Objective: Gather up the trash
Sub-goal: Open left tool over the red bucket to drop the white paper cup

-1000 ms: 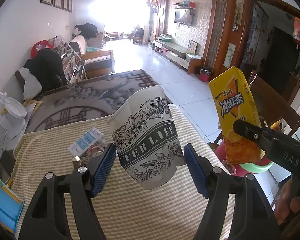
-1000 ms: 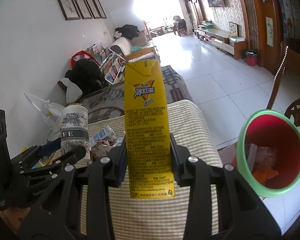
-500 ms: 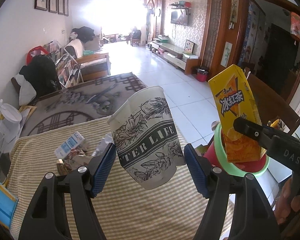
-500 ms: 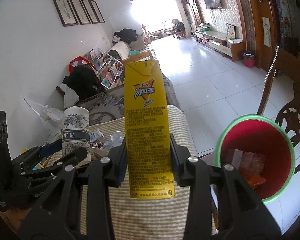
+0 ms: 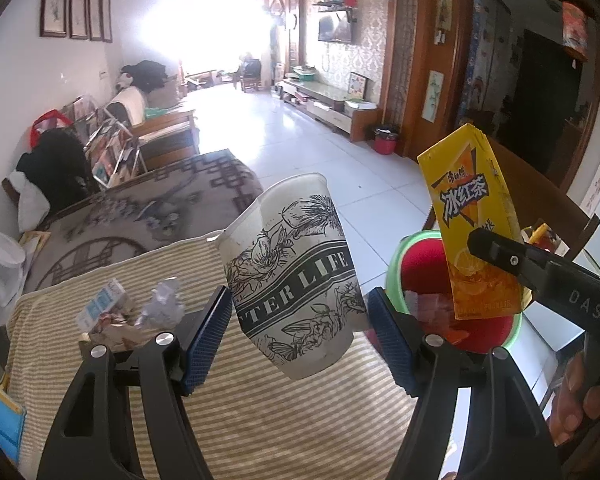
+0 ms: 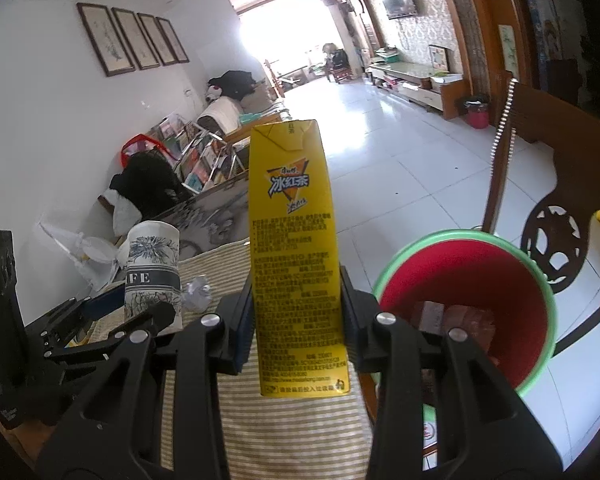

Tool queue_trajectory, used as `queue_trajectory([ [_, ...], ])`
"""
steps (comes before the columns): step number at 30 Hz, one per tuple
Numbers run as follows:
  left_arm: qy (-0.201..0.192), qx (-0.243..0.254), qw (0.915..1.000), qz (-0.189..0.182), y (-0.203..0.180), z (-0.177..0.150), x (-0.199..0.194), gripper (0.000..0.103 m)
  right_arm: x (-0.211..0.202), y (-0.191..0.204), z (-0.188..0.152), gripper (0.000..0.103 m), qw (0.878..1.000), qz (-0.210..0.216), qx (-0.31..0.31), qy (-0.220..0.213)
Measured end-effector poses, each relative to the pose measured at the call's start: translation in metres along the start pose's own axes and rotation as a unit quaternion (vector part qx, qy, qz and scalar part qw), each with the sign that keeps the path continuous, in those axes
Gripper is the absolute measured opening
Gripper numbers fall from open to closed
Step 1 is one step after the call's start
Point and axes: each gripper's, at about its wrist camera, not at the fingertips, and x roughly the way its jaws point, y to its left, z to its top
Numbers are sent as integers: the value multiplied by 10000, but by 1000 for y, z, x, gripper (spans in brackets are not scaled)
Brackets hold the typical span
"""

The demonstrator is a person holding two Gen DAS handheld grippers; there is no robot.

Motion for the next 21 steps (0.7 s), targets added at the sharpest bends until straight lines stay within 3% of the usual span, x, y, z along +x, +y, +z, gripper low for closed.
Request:
queue_trajectory([
  [14,343,296,9954,-848,-86,25,52,66,-26,-97,1,36,9960,-678,583,-73],
  [17,453,369,9925,-1075,-106,30,64,57,-32,-115,-1,36,9940,-830,714,-67],
  [21,566,421,9897,-1243,-124,32,80,53,-35,-131,-4,36,9919,-977,809,-47],
])
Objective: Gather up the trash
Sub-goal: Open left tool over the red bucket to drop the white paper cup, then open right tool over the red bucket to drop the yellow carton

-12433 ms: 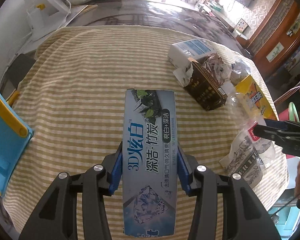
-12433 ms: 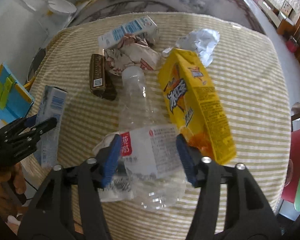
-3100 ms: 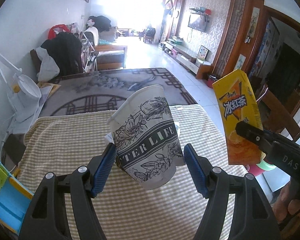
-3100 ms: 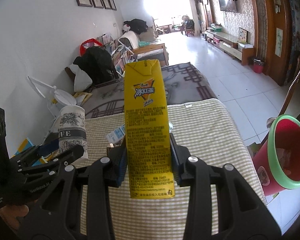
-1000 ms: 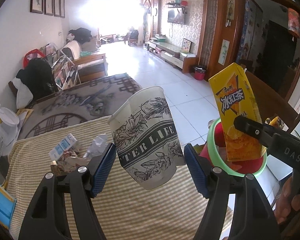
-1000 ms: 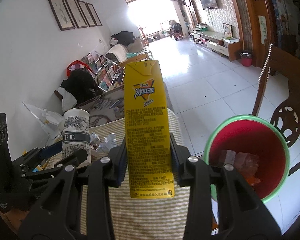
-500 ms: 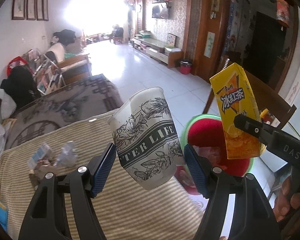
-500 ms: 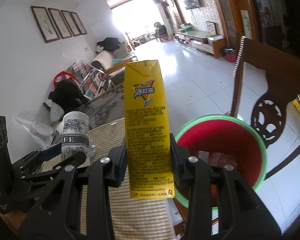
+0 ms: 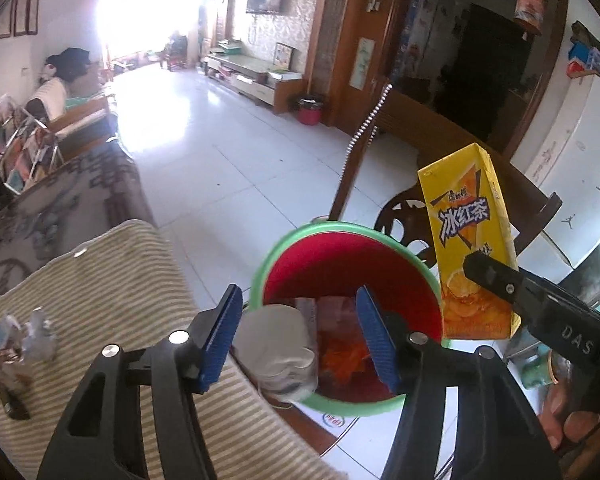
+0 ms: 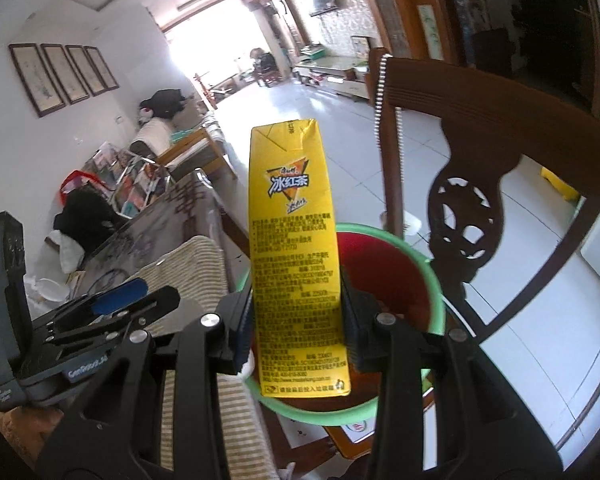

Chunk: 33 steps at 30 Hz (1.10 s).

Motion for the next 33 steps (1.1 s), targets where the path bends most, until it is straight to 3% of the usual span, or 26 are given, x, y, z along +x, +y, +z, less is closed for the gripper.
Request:
queue_trajectory([
  [4,177,-58,9998,-87,-5,3,18,51,6,-12,1,36,9999,-76,93,102],
  [10,76,-262,9996,4,9,5,12,53,18,-16,2,36,9996,-94,123,227],
  [13,-32,-396,9992,65,22,5,4,65,28,-12,2,36,9995,-97,109,297],
  [14,-64,-435,9990,85,25,6,1,66,32,-11,1,40,9993,-98,103,340],
  [15,-106,-495,9986,136,32,5,-3,67,40,-9,0,59,9988,-111,97,458],
  [17,-141,-580,9979,243,44,3,-8,68,44,-8,-2,79,9987,-179,176,454],
  [22,-147,-924,9945,480,77,-8,-14,69,57,12,-7,79,9978,-12,-1,657],
  [25,-35,-960,9948,345,91,-17,-9,77,61,24,-12,79,9972,56,-153,736],
  [27,53,-728,9972,129,94,-29,-3,81,63,26,-16,79,9965,113,-188,809],
  [30,406,270,9988,11,86,-48,13,83,65,22,-19,79,9956,134,-174,910],
  [33,746,1434,9868,54,69,-59,36,83,65,16,-22,79,9952,135,-73,969],
])
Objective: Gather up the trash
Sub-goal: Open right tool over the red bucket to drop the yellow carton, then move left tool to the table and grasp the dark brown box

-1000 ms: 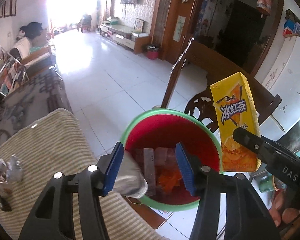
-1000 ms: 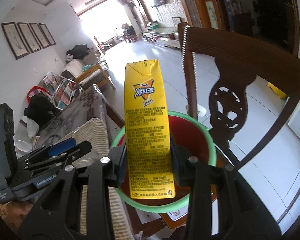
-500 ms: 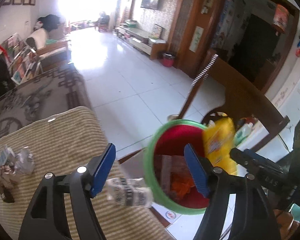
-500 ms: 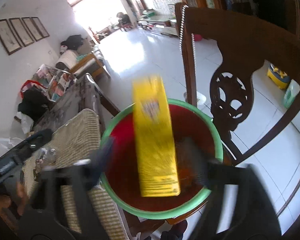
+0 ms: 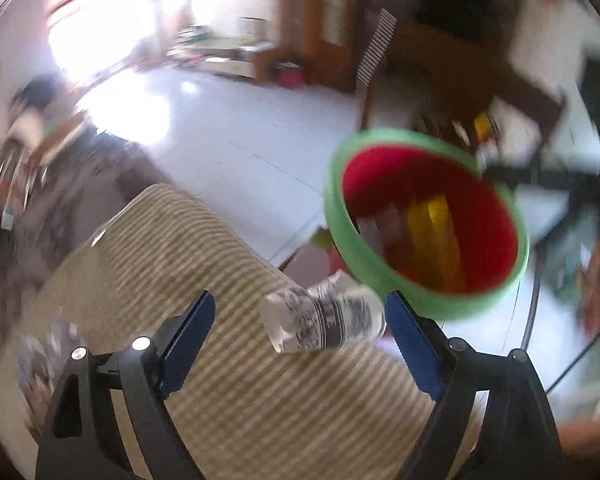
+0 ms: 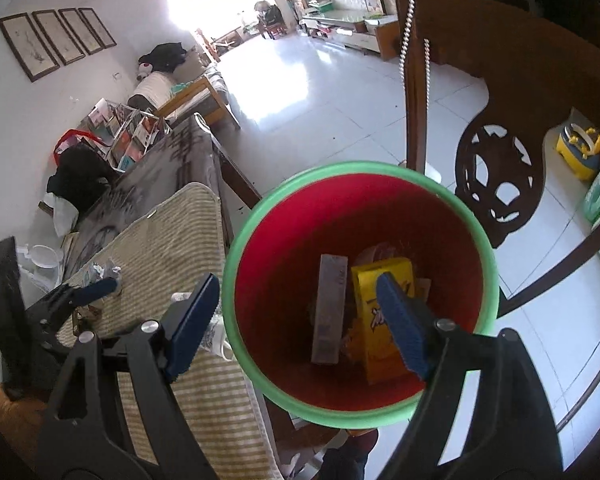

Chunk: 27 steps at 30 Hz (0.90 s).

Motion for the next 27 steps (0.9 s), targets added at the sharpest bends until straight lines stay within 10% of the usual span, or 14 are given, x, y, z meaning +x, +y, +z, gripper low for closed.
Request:
queue_trajectory([
  [9,713,1397,9876,11,-28,14,57,84,1,-9,-3,79,9998,26,198,93],
  [12,1236,1118,9856,-269,-24,12,88,35,1,-8,-3,79,9997,47,214,111],
  [16,1287,368,9889,-640,-3,9,91,17,-2,-14,-4,79,9995,5,310,71],
  [27,84,-1254,9905,-553,56,-13,-3,19,6,28,1,79,9998,189,23,17],
])
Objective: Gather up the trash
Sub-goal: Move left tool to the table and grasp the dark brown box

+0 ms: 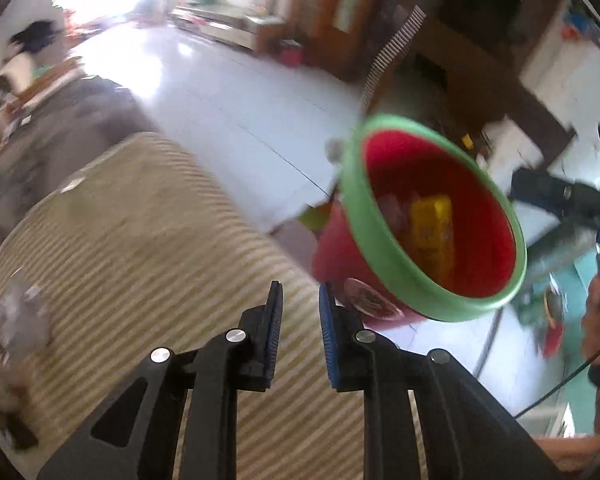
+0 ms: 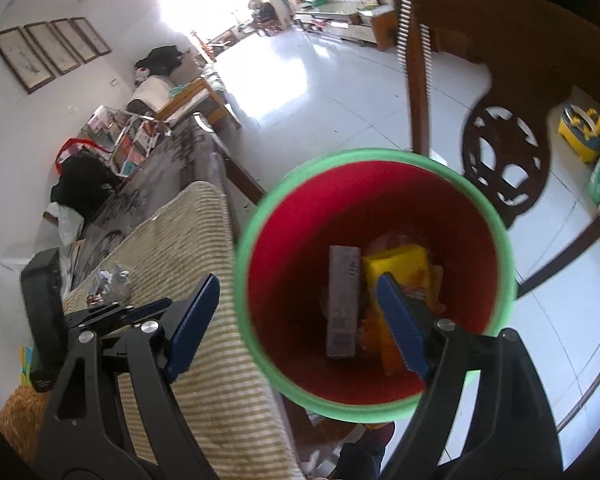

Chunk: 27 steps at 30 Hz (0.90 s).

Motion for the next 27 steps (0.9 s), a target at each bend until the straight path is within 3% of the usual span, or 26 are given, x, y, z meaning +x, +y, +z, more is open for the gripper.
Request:
queue_trajectory([
  [1,-166,-241,9994,160,15,-5,-15,22,2,7,1,79,10000,35,-56,-5],
  [3,-381,-630,9961,490,45,-14,-37,38,10,32,2,79,9997,138,-223,6],
  [4,-475,-811,9935,640,64,-22,-44,41,14,42,3,79,9994,186,-282,24],
  [7,-663,-1419,9810,1144,117,-47,-75,59,31,83,-2,80,9981,348,-501,126],
  [9,-677,-1802,9702,1473,154,-67,-90,70,43,115,-8,82,9965,460,-663,232],
  [11,-629,-2301,9522,1908,196,-90,-105,72,52,139,-14,82,9951,506,-795,304],
  [14,-426,-3061,9278,2091,246,-114,-103,72,70,176,-24,82,9931,574,-928,436],
  [15,-366,-3178,9246,2066,256,-119,-102,72,77,192,-28,82,9920,588,-998,501],
  [22,149,-3393,9301,1401,301,-139,-65,67,99,266,-52,82,9844,642,-1490,681],
  [24,33,-3507,9302,1084,299,-146,-57,48,104,290,-57,82,9808,660,-1695,701],
  [27,-83,-3420,9348,954,298,-148,-65,31,111,311,-60,82,9761,698,-1925,726],
])
